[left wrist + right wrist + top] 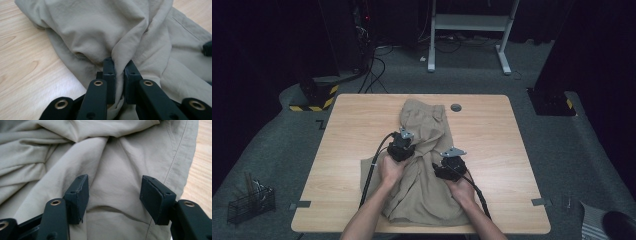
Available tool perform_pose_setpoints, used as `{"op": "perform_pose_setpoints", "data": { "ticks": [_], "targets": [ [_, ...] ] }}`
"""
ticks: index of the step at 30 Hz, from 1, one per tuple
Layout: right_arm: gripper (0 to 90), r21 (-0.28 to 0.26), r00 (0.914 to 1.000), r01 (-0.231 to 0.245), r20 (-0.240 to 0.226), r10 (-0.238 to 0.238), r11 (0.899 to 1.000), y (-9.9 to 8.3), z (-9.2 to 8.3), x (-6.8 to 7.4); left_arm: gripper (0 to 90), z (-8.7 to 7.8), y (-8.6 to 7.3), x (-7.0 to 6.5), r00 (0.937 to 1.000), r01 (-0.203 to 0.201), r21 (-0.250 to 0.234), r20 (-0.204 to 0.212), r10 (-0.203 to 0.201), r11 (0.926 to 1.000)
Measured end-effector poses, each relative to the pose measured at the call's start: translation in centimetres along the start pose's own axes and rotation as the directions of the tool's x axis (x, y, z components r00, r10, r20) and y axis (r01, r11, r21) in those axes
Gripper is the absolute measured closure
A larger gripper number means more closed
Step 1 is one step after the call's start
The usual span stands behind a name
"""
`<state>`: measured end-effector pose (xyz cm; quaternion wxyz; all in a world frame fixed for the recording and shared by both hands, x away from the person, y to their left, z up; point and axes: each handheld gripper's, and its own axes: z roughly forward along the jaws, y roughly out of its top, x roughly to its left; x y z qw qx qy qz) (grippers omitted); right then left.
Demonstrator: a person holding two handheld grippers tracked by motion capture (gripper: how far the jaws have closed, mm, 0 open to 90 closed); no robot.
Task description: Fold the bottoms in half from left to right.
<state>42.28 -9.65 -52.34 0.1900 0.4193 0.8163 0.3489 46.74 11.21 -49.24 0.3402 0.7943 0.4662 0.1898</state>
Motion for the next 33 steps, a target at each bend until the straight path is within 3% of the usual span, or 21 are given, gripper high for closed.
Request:
{"op": "perform_pose_setpoints", "data": {
  "ticks": [2, 4, 7, 10, 13, 15, 18, 19, 22, 28, 30, 33],
  "targets": [
    [40.4, -0.001, 0.9999, -0.009, 0.01, 0.009, 1.0, 0.4, 0.4, 0.0, 81.6, 0.0, 0.0, 0.2, 0.9997, 0.025, -0.017, 0.002, -0.025, 0.9996],
    [40.1, -0.002, 0.9999, -0.009, 0.009, 0.009, 1.0, 0.5, 0.6, 0.0, 77.2, -0.3, -0.2, 0.4, 0.9999, 0.013, -0.027, -0.009, -0.014, 0.9996],
    [40.1, -0.002, 1.0, -0.004, -0.005, 0.004, 1.0, 0.5, 0.5, -0.2, 58.7, -1.2, -0.7, 0.9, 1.0, -0.007, -0.037, -0.007, 0.007, 0.9993],
    [39.0, 0.003, 0.9991, -0.034, -0.026, 0.034, 0.999, 0.4, 0.0, -0.7, 45.8, -2.8, -1.4, 1.7, 0.9987, 0.029, -0.06, 0.045, -0.026, 0.9978],
    [39.5, -0.04, 0.9974, -0.06, -0.042, 0.058, 0.997, 0.2, -1.5, -1.2, 41.0, -4.0, -2.0, 2.2, 0.9981, 0.03, -0.08, 0.056, -0.026, 0.9963],
    [39.5, -0.052, 0.9973, -0.058, -0.048, 0.055, 0.997, 0.0, -2.5, -1.4, 39.2, -5.7, -2.7, 3.1, 0.994, 0.067, -0.104, 0.092, -0.058, 0.9923],
    [39.5, -0.053, 0.9986, -0.037, -0.04, 0.034, 0.998, -0.6, -3.5, -1.5, 37.7, -7.1, -3.6, 4.1, 0.9916, 0.096, -0.11, 0.097, -0.086, 0.9892],
    [39.6, -0.053, 0.9985, -0.037, -0.041, 0.034, 0.998, -0.8, -3.7, -1.5, 37.8, -7.4, -4.0, 4.5, 0.9916, 0.102, -0.103, 0.089, -0.093, 0.9894],
    [39.9, -0.059, 0.998, -0.042, -0.05, 0.039, 0.997, -1.6, -4.3, -1.6, 40.6, -7.6, -5.1, 6.0, 0.9924, 0.119, -0.019, 0.035, -0.118, 0.9928],
    [40.6, -0.058, 0.9968, 0.001, -0.08, -0.006, 0.998, -2.3, -4.6, -0.7, 37.3, -6.1, -7.0, 7.8, 0.9844, 0.176, 0.077, -0.013, -0.175, 0.9814],
    [40.6, -0.038, 0.9968, 0.018, -0.077, -0.021, 0.999, -2.4, -4.2, -0.3, 36.9, -5.5, -7.4, 8.0, 0.9839, 0.178, 0.098, -0.037, -0.175, 0.9792],
    [40.8, -0.007, 0.9976, 0.024, -0.066, -0.024, 1.0, -2.6, -3.4, -0.1, 38.6, -5.4, -7.5, 7.9, 0.9834, 0.177, 0.085, -0.053, -0.173, 0.9805]
  ]
}}
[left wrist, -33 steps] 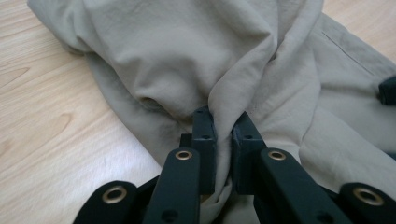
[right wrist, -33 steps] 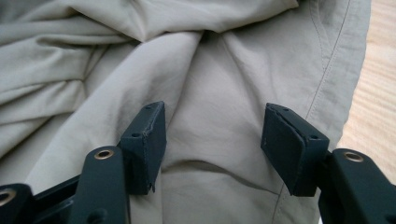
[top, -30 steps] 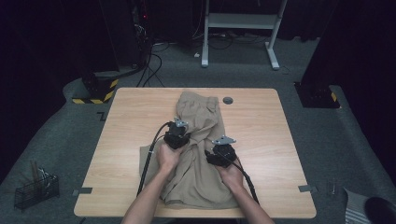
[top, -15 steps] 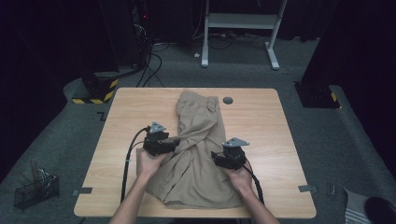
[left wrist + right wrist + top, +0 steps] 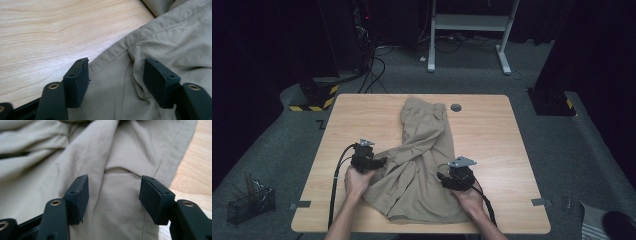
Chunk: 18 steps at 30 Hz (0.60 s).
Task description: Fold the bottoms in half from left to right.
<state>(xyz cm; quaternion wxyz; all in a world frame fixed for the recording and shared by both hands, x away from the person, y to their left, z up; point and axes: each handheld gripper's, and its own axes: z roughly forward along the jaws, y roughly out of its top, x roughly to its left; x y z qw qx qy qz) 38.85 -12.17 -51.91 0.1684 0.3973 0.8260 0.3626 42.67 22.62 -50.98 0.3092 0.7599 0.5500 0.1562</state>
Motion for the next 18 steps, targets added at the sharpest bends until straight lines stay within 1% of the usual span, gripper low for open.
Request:
{"op": "perform_pose_setpoints", "data": {
  "ticks": [1, 2, 3, 4, 5, 7, 9, 10, 12, 13, 16, 17, 18],
  "targets": [
    [40.6, 0.013, 1.0, 0.005, 0.005, -0.005, 1.0, -0.1, 0.3, 0.0, 41.3, 0.0, 0.0, 0.0, 0.9997, -0.009, -0.001, -0.02, 0.009, 1.0],
    [41.0, 0.004, 0.9999, 0.007, 0.011, -0.007, 1.0, -0.2, 0.4, 0.0, 43.7, 0.0, -0.1, -0.1, 0.9987, -0.029, -0.005, -0.043, 0.029, 0.9996],
    [40.9, -0.003, 0.9998, 0.01, 0.017, -0.01, 1.0, -0.2, 0.6, 0.0, 49.0, 0.1, -0.1, -0.2, 0.9968, -0.047, -0.006, -0.065, 0.047, 0.9989],
    [40.9, -0.003, 0.9998, 0.012, 0.019, -0.012, 1.0, -0.1, 0.6, 0.0, 54.1, 0.1, -0.1, -0.4, 0.9927, -0.073, -0.004, -0.096, 0.073, 0.9973],
    [40.8, -0.003, 0.9998, 0.008, 0.021, -0.008, 1.0, 0.0, 0.7, 0.0, 58.7, 0.0, -0.1, -0.3, 0.9931, -0.074, -0.004, -0.092, 0.073, 0.9973],
    [40.8, -0.002, 0.9996, 0.007, 0.026, -0.007, 1.0, 0.3, 1.0, 0.0, 71.4, -0.1, -0.1, -0.2, 0.9934, -0.066, -0.003, -0.094, 0.066, 0.9978],
    [40.7, -0.004, 0.9994, 0.004, 0.033, -0.004, 1.0, 0.6, 1.4, -0.1, 82.0, -0.1, -0.1, 0.3, 0.9964, -0.044, -0.008, -0.073, 0.043, 0.999],
    [40.8, -0.003, 0.9993, -0.002, 0.036, 0.002, 1.0, 0.8, 1.6, -0.1, 85.5, -0.1, -0.1, 0.5, 0.9973, -0.035, -0.01, -0.065, 0.034, 0.9994],
    [40.8, -0.004, 0.9988, -0.012, 0.046, 0.013, 1.0, 1.3, 2.2, -0.2, 88.2, 0.0, -0.1, 0.7, 0.9986, -0.018, -0.016, -0.051, 0.017, 0.9997],
    [40.8, -0.004, 0.9987, -0.015, 0.049, 0.016, 1.0, 1.5, 2.4, -0.3, 88.5, 0.0, 0.0, 0.8, 0.9987, -0.02, -0.016, -0.048, 0.019, 0.9997],
    [40.8, -0.003, 0.998, -0.025, 0.058, 0.025, 1.0, 2.0, 2.9, -0.4, 89.1, -0.1, -0.1, 1.1, 0.9997, 0.006, -0.024, -0.023, -0.006, 0.9997],
    [40.8, -0.003, 0.9979, -0.025, 0.06, 0.025, 1.0, 2.1, 3.0, -0.4, 89.3, -0.2, -0.1, 1.2, 0.9998, 0.007, -0.032, -0.016, -0.008, 0.9995],
    [40.8, -0.004, 0.9979, -0.023, 0.06, 0.023, 1.0, 2.2, 3.1, -0.4, 89.3, -0.4, -0.1, 1.2, 0.9999, 0.014, -0.047, 0.001, -0.014, 0.9988]
  ]
}}
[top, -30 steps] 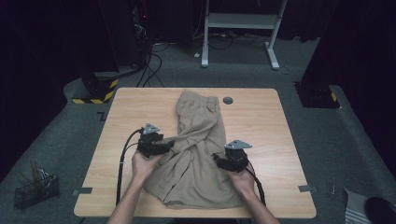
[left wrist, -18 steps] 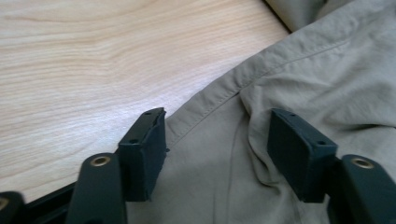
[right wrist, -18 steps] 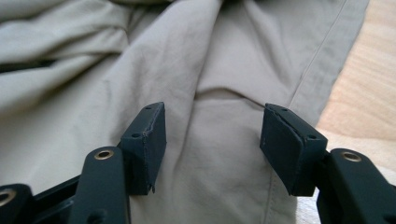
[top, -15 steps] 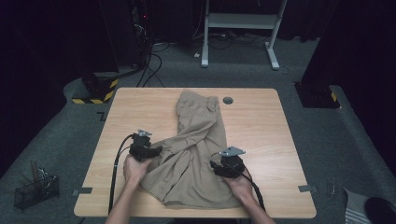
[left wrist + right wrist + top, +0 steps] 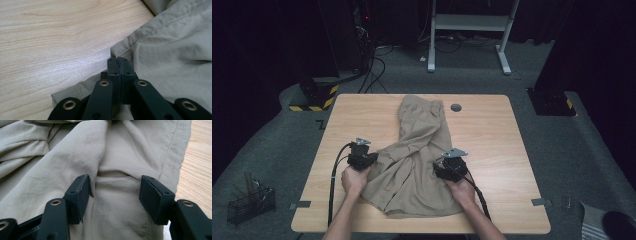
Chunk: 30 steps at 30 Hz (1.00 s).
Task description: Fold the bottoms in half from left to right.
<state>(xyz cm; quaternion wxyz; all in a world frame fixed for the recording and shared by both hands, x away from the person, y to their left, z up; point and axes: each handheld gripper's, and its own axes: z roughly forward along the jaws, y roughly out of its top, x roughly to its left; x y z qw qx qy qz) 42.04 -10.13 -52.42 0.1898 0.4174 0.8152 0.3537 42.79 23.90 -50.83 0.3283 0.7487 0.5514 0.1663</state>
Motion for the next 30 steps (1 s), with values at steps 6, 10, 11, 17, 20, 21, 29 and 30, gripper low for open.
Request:
{"op": "perform_pose_setpoints", "data": {
  "ticks": [6, 10, 11, 17, 20, 21, 29, 30],
  "targets": [
    [40.8, 0.0, 1.0, 0.0, 0.0, 0.0, 1.0, 0.0, 0.0, 0.0, 89.4, -2.9, 0.3, -1.5, 0.9916, 0.004, -0.112, 0.129, 0.01, 0.9937],
    [40.5, 0.0, 1.0, -0.004, -0.006, 0.004, 1.0, 0.0, 0.0, -0.1, 89.4, -4.0, 0.0, -4.0, 0.975, -0.03, -0.147, 0.214, 0.062, 0.9886],
    [40.5, 0.0, 1.0, -0.003, -0.008, 0.003, 1.0, 0.0, 0.0, -0.1, 89.4, -4.1, -0.2, -4.6, 0.9693, -0.036, -0.154, 0.235, 0.072, 0.9874],
    [37.8, -0.018, 0.9993, -0.022, -0.029, 0.021, 1.0, -0.7, -2.2, -0.2, 89.3, -3.0, -2.2, -8.6, 0.952, -0.122, -0.126, 0.266, 0.152, 0.9846],
    [37.3, -0.027, 0.9984, -0.012, -0.056, 0.011, 1.0, -1.3, -3.6, -0.1, 89.3, -1.4, -3.1, -9.4, 0.953, -0.135, -0.08, 0.262, 0.152, 0.9875],
    [37.3, -0.022, 0.9977, -0.005, -0.067, 0.003, 1.0, -1.5, -3.9, -0.1, 89.3, -0.9, -3.2, -9.5, 0.9555, -0.132, -0.067, 0.257, 0.145, 0.9889],
    [38.1, 0.005, 0.9986, 0.035, -0.038, -0.035, 0.999, -2.0, -2.2, 0.6, 89.5, 1.2, -1.0, -7.7, 0.976, -0.142, -0.049, 0.16, 0.148, 0.9887],
    [38.3, 0.001, 0.9988, 0.035, -0.033, -0.035, 0.999, -1.7, -1.8, 0.7, 89.5, 1.6, -0.5, -7.3, 0.979, -0.132, -0.044, 0.151, 0.137, 0.9903]
  ]
}}
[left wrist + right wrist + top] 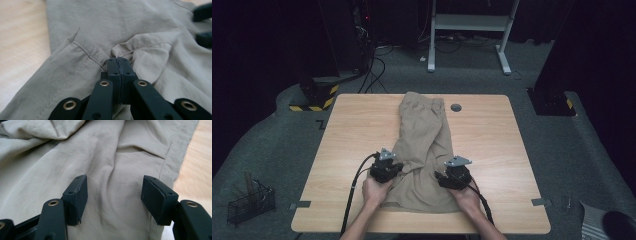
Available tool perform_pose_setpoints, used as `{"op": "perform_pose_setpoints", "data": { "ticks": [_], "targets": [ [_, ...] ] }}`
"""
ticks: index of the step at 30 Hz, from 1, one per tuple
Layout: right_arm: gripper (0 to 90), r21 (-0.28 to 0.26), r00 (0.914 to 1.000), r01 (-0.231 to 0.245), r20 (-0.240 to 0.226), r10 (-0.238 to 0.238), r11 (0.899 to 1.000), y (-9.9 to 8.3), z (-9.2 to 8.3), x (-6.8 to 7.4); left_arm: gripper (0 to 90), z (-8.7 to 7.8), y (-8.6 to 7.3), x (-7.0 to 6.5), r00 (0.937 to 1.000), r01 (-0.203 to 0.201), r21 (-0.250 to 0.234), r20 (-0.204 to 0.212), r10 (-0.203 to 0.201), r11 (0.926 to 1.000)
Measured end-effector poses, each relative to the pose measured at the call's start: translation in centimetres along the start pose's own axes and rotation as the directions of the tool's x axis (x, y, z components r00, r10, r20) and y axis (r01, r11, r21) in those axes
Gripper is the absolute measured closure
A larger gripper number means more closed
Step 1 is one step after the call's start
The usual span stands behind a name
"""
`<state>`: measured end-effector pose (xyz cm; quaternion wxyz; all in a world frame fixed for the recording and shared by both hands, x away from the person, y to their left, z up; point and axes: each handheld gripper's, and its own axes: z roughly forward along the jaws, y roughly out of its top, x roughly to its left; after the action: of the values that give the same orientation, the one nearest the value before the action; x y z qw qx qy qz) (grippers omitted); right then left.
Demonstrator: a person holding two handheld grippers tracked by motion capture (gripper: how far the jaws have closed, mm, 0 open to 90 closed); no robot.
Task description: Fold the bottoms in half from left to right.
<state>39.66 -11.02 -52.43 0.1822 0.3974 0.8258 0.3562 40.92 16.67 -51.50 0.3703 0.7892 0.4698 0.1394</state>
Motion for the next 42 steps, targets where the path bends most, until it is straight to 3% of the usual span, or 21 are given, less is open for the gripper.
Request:
{"op": "perform_pose_setpoints", "data": {
  "ticks": [2, 4, 6, 8, 10, 12, 13, 14, 17, 22, 24, 25, 28, 31, 35, 39, 42],
  "targets": [
    [38.4, 0.001, 0.9999, -0.01, 0.009, 0.01, 1.0, 0.8, 0.9, -0.1, 89.6, 0.3, 0.9, 0.9, 0.9994, 0.029, 0.009, -0.02, -0.029, 0.9995],
    [38.4, 0.003, 0.9996, -0.022, 0.02, 0.022, 1.0, 1.6, 1.7, -0.2, 89.7, -0.8, 1.6, 0.6, 0.9991, 0.041, -0.044, 0.006, -0.041, 0.9982],
    [38.5, 0.001, 0.9988, -0.035, 0.035, 0.034, 0.999, 2.2, 2.4, -0.4, 89.7, -2.5, 2.0, -1.0, 0.9989, 0.02, -0.104, 0.045, -0.016, 0.9944],
    [39.0, 0.0, 0.9978, -0.045, 0.048, 0.045, 0.999, 2.6, 2.8, -0.4, 89.7, -4.0, 2.0, -3.3, 0.9954, -0.02, -0.157, 0.089, 0.034, 0.9874],
    [39.1, 0.001, 0.9973, -0.053, 0.05, 0.053, 0.999, 2.8, 3.1, -0.3, 89.7, -3.8, 1.6, -5.5, 0.9889, -0.101, -0.128, 0.096, 0.114, 0.9866],
    [38.3, 0.001, 0.9978, -0.052, 0.039, 0.052, 0.999, 2.9, 3.1, -0.3, 89.6, -2.1, 0.9, -6.7, 0.9862, -0.11, -0.084, 0.115, 0.119, 0.9904],
    [38.0, -0.003, 0.9977, -0.065, 0.021, 0.065, 0.998, 2.8, 3.0, -0.5, 89.5, -1.5, 0.6, -6.9, 0.9867, -0.126, -0.066, 0.095, 0.132, 0.9898],
    [38.1, -0.004, 0.9971, -0.074, 0.014, 0.074, 0.997, 2.7, 2.9, -0.6, 89.5, -0.8, 0.3, -6.9, 0.9876, -0.129, -0.049, 0.083, 0.133, 0.9904],
    [38.3, -0.006, 0.998, -0.062, 0.01, 0.062, 0.998, 1.9, 1.4, -0.7, 89.3, 0.7, -0.5, -6.2, 0.9932, -0.071, -0.025, 0.091, 0.073, 0.9972],
    [39.9, 0.004, 0.9994, -0.035, 0.005, 0.035, 0.999, 0.4, -0.7, -0.8, 89.1, 1.3, -0.4, -5.3, 0.9956, -0.055, -0.024, 0.074, 0.057, 0.9982],
    [40.3, 0.032, 0.9997, -0.004, 0.025, 0.003, 0.999, 0.0, -0.5, -0.8, 88.9, 1.7, 0.0, -5.0, 0.9961, -0.06, -0.028, 0.063, 0.062, 0.9978],
    [40.5, 0.019, 0.9994, 0.006, 0.033, -0.007, 1.0, 0.0, -0.4, -0.8, 88.7, 2.0, 0.2, -4.9, 0.9963, -0.056, -0.032, 0.063, 0.058, 0.9979],
    [40.7, 0.002, 0.9987, -0.012, 0.05, 0.012, 1.0, 0.6, 0.5, -1.5, 88.1, 2.6, 0.8, -4.2, 0.9967, -0.03, -0.035, 0.074, 0.033, 0.9989],
    [40.8, -0.003, 0.9979, -0.025, 0.06, 0.025, 1.0, 1.2, 1.3, -2.2, 83.8, 3.0, 1.4, -3.9, 0.9963, -0.036, -0.03, 0.077, 0.039, 0.9989],
    [35.2, 0.001, 0.9954, -0.052, 0.081, 0.052, 0.999, 1.5, 1.7, -2.8, 70.8, 2.1, 1.2, -4.3, 0.9958, -0.048, -0.029, 0.077, 0.05, 0.9984],
    [36.5, 0.03, 0.9979, -0.044, 0.049, 0.042, 0.999, 1.5, 1.2, -3.0, 61.0, 0.0, 0.5, -4.8, 0.995, -0.043, -0.056, 0.087, 0.047, 0.9975],
    [40.9, 0.007, 0.9971, -0.074, 0.016, 0.074, 0.997, 1.4, 0.4, -3.3, 55.9, -1.8, -0.5, -4.8, 0.9953, -0.018, -0.083, 0.093, 0.026, 0.9964]
  ]
}}
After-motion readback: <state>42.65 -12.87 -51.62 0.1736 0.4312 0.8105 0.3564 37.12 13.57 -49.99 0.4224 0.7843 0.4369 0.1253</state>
